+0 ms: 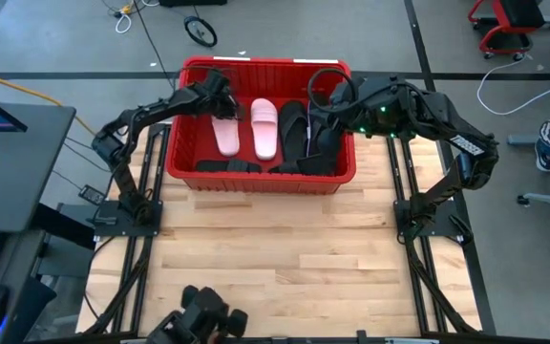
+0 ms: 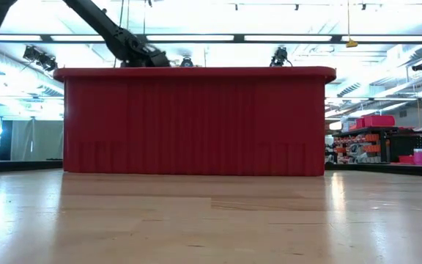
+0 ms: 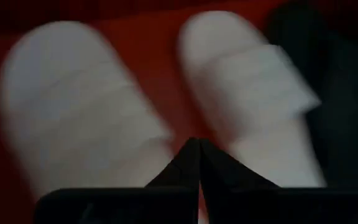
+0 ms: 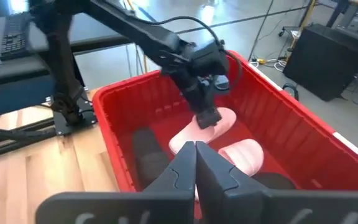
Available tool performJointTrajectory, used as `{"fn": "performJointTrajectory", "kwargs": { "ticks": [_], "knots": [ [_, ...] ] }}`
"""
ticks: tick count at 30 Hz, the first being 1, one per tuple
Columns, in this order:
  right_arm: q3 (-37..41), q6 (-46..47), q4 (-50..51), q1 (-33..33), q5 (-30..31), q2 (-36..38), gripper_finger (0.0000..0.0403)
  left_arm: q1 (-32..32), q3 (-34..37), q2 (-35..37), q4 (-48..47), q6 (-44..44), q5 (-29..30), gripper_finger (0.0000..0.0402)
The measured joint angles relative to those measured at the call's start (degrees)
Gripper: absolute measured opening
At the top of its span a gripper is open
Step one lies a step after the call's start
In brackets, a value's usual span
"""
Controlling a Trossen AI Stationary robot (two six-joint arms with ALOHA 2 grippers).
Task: Pick and place slides into bin
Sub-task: Adjust the red bin
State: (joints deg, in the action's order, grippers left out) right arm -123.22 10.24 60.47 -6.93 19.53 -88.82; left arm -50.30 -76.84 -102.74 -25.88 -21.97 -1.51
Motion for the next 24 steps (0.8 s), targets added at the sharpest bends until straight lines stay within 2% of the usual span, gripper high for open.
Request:
{"fn": "performJointTrajectory", "kwargs": {
  "ticks": [5, 9, 15, 20, 24],
  "knots": [
    [0.0, 0.0, 3.8, -0.2, 2.8, 0.6, 0.0009, 3.6, 0.0, 6.8, 4.1, -1.3, -1.0, 0.0018],
    [0.0, -2.4, 13.8, -0.1, 4.9, 2.1, 0.0012, 6.1, 0.0, 16.6, 6.5, -0.9, -1.0, 0.001],
    [0.0, 8.8, 29.7, 0.8, 5.7, 4.3, 0.0011, 9.4, 0.0, 33.1, 5.9, -0.7, -1.3, 0.0012],
    [0.9, 6.2, 27.6, 4.0, 7.1, 9.2, 0.0014, 10.1, -0.1, 47.2, 1.2, 2.1, -1.1, 0.003],
    [0.9, 5.7, 27.8, 7.2, 7.7, 13.9, 0.0016, 10.1, -0.1, 57.2, -6.2, 5.6, -1.1, 0.0035]
  ]
}}
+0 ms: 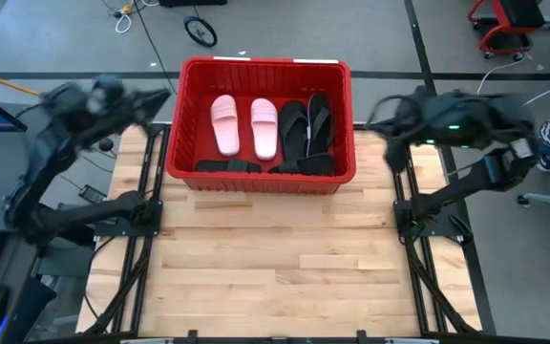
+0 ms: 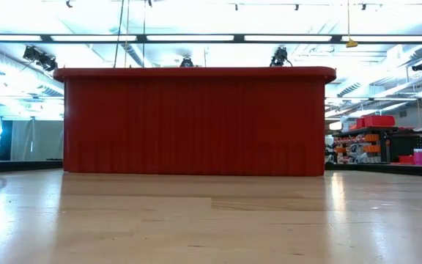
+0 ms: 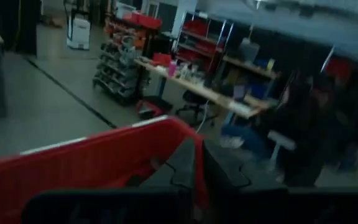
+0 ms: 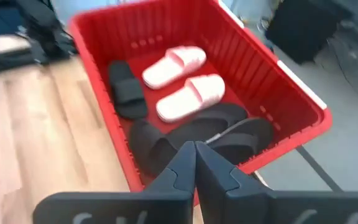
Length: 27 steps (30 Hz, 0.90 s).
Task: Pick and place slides into bin
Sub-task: Adjust the red bin
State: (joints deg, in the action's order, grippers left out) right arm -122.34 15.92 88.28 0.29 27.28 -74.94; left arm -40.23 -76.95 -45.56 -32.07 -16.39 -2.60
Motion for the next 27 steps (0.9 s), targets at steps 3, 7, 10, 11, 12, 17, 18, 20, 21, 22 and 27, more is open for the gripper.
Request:
{"fn": "performJointTrajectory", "kwargs": {
  "ticks": [3, 7, 10, 11, 12, 17, 18, 20, 21, 22, 27],
  "knots": [
    [0.7, -2.2, -0.3, 2.7, 0.3, 4.4, 0.0014, 0.0, 0.0, 6.3, -10.9, 5.8, 0.0, 0.0032],
    [10.0, -2.4, -7.3, 6.5, 0.4, 13.4, 0.0014, 0.0, 2.3, 13.3, -23.3, 4.2, 0.0, 0.0024],
    [23.1, -3.7, -17.6, 8.7, -0.6, 22.3, 0.0014, 0.0, 7.9, 19.7, -20.9, 1.6, -0.6, 0.0021],
    [27.9, -4.0, -21.3, 9.2, -1.2, 25.5, 0.0014, 0.0, 10.2, 21.9, -19.5, 1.1, -1.5, 0.0021],
    [32.7, -4.2, -25.0, 9.6, -1.8, 28.8, 0.0014, 0.0, 12.9, 24.1, -17.9, 0.3, -2.5, 0.0022],
    [56.0, -3.6, -42.8, 10.0, -5.2, 44.8, 0.0014, 0.0, 28.0, 35.2, -6.0, -2.4, -5.4, 0.0032],
    [60.4, -3.8, -46.6, 10.0, -8.0, 47.7, 0.0014, 0.0, 31.2, 37.1, -3.4, -3.1, -5.5, 0.0033],
    [69.1, -5.8, -54.9, 10.1, -16.1, 53.4, 0.0014, 0.0, 37.0, 40.4, 1.0, -4.9, -5.5, 0.0036],
    [73.0, -7.0, -59.3, 10.0, -20.4, 56.1, 0.0014, 0.0, 39.3, 42.0, 3.2, -5.7, -5.7, 0.0036],
    [76.8, -7.8, -63.5, 10.0, -24.4, 58.9, 0.0014, 0.0, 41.3, 43.3, 5.4, -6.2, -5.9, 0.0036],
    [91.1, -8.6, -75.4, 10.0, -28.7, 70.5, 0.0014, 0.0, 48.1, 45.1, 8.7, -7.4, -6.5, 0.0029]
  ]
}}
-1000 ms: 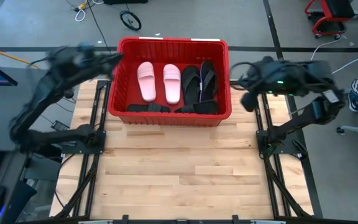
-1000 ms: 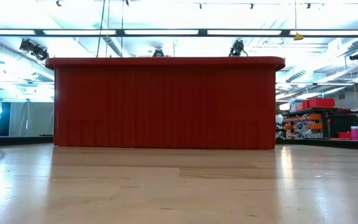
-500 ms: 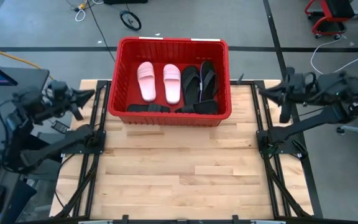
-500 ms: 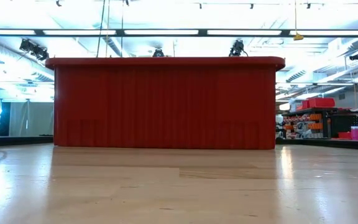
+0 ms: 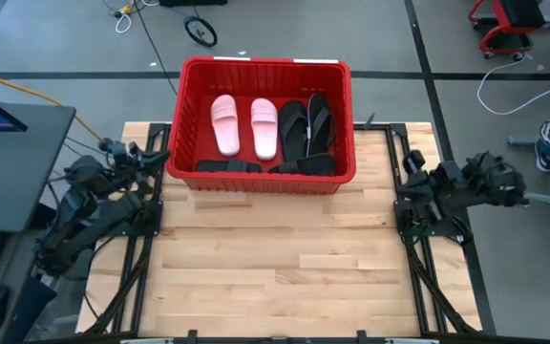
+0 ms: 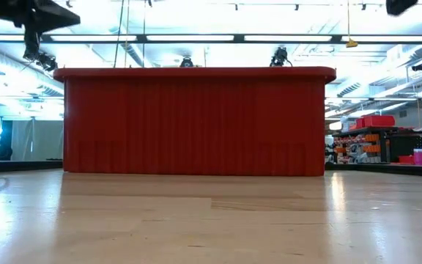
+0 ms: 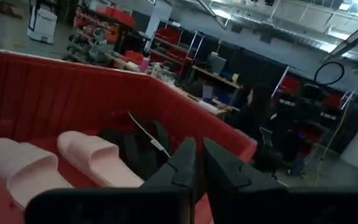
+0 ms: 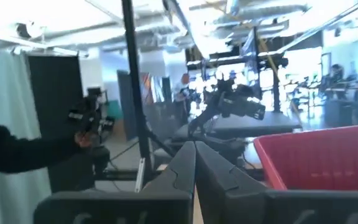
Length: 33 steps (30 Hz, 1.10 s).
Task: Pick and place slides into bin
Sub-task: Adjust the red bin
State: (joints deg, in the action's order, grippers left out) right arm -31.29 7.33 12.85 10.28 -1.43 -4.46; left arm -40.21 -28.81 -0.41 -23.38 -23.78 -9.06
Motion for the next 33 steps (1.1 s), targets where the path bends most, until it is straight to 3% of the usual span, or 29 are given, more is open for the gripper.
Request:
{"fn": "performJointTrajectory", "kwargs": {
  "ticks": [3, 9, 13, 18, 28, 33],
  "knots": [
    [4.5, 0.1, -1.9, 0.0, 2.7, 4.3, 0.0014, 0.0, 3.0, -0.2, 1.6, 1.9, 0.1, 0.0026],
    [5.7, -0.5, -2.2, 0.0, 9.1, 3.2, 0.0016, -0.1, 7.6, 0.2, 7.0, 1.6, 0.4, 0.0033],
    [6.0, -1.4, -2.3, 0.0, 9.5, 3.2, 0.0016, -0.2, 8.4, 0.2, 8.7, 0.0, 1.0, 0.0038],
    [8.0, -1.4, -6.8, 0.0, 10.0, 3.1, 0.0014, 0.0, 11.5, 0.2, 17.7, -2.1, 0.2, 0.0035],
    [19.8, 4.6, -21.6, 0.0, 11.4, 3.1, 0.0016, 0.0, 18.4, 0.1, 21.1, -4.6, 0.1, 0.0034],
    [22.6, 7.4, -23.9, 0.0, 13.8, 3.1, 0.0014, 0.0, 19.9, 0.1, 26.4, -4.2, -0.3, 0.004]
  ]
}}
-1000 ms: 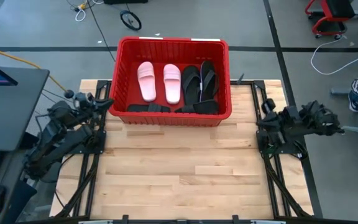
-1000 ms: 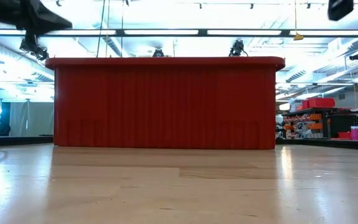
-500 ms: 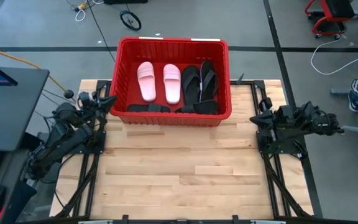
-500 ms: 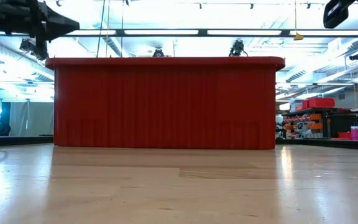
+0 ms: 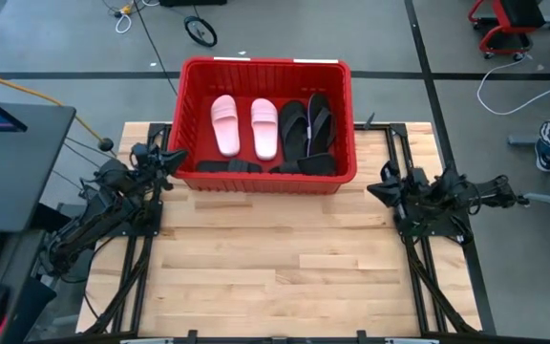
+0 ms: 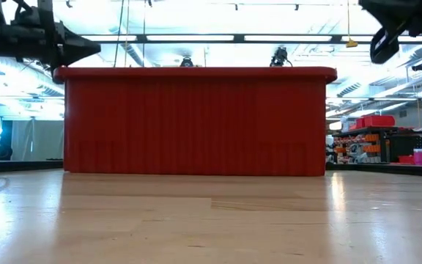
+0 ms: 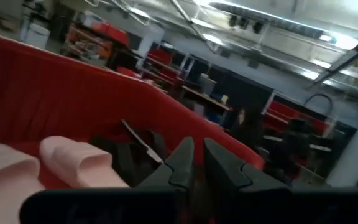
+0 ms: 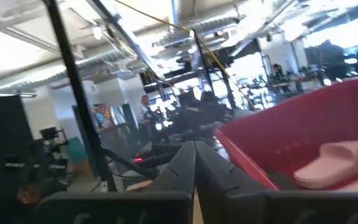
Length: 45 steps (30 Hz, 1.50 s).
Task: Pick and place slides into bin
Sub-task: Adjust the red bin, then return to Home Position
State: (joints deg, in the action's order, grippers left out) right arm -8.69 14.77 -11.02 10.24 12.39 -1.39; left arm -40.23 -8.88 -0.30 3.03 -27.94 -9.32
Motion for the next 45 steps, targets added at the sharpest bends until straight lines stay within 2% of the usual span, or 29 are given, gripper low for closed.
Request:
{"fn": "performJointTrajectory", "kwargs": {
  "ticks": [6, 11, 17, 22, 28, 31, 34, 36, 40, 45],
  "knots": [
    [0.7, 0.2, 0.2, 0.0, 6.3, 0.0, 0.0016, 2.8, -0.1, 0.0, 0.0, -2.2, -9.5, 0.0033],
    [0.7, 0.1, 0.3, 0.0, 10.7, 0.0, 0.0014, 8.3, -0.1, 0.0, 0.8, -2.6, -9.1, 0.0006],
    [0.7, 0.1, 0.7, 0.0, 10.7, 0.0, 0.0016, 16.2, -0.1, 0.0, -0.5, -2.5, -9.2, 0.0016],
    [0.7, 0.3, 0.7, 0.0, 10.7, 0.0, 0.0014, 21.9, -0.1, 0.0, 0.1, -1.3, -9.2, 0.0005],
    [0.7, 2.2, 0.7, 0.0, 10.7, 0.0, 0.0014, 24.1, -0.5, 0.0, 7.5, -0.7, -9.1, 0.0013],
    [0.7, 2.2, 0.7, 0.0, 10.7, 0.0, 0.0014, 24.4, -3.8, 0.0, 9.0, -0.3, -11.2, 0.0008],
    [0.7, 2.0, 0.8, 0.0, 10.7, 0.0, 0.0014, 25.9, -5.4, 0.0, 7.4, -1.5, -17.4, 0.0005],
    [0.7, 2.1, 0.9, 0.0, 10.7, 0.0, 0.0014, 27.3, -5.5, 0.0, 6.4, -3.1, -19.3, 0.0007],
    [0.7, 2.0, 1.3, 0.0, 10.7, 0.0, 0.0014, 30.0, -4.4, 0.0, 0.9, -2.8, -18.2, 0.001],
    [0.7, 1.7, 2.1, 0.0, 10.7, 0.0, 0.0014, 33.4, -1.8, -0.1, 0.3, -2.9, -17.3, 0.0005]
  ]
}}
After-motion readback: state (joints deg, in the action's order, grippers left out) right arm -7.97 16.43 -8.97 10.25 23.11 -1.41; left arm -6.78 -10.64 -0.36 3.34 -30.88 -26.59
